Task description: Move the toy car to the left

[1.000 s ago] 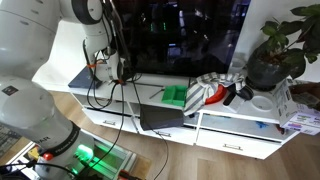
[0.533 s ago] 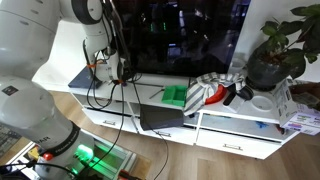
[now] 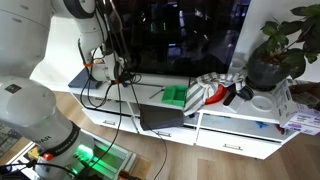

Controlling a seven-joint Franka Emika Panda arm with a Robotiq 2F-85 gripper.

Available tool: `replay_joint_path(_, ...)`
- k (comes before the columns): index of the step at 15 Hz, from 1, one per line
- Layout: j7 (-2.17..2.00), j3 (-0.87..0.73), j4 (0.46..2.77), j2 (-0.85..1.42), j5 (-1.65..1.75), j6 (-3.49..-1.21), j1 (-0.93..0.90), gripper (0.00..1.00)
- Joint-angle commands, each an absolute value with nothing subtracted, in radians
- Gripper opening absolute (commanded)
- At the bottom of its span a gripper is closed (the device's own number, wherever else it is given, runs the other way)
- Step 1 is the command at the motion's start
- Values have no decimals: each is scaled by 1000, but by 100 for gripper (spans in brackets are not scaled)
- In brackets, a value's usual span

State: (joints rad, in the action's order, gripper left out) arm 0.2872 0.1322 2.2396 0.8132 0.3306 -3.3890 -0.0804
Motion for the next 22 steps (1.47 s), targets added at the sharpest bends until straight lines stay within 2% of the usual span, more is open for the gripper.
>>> replay_joint_path(1,202,83,2346,721,234,-3408,-154,100)
replay_joint_path(6,110,18,2445,624,93,-3394,-246,100)
replay_joint_path(12,29,-44,2551,479,-33,-3265,-317,100)
replay_joint_path(15,-7,-30,2594,394,-30,-3183,-267,100)
replay_joint_path(22,15,106,2641,199,-72,-3024,68,100)
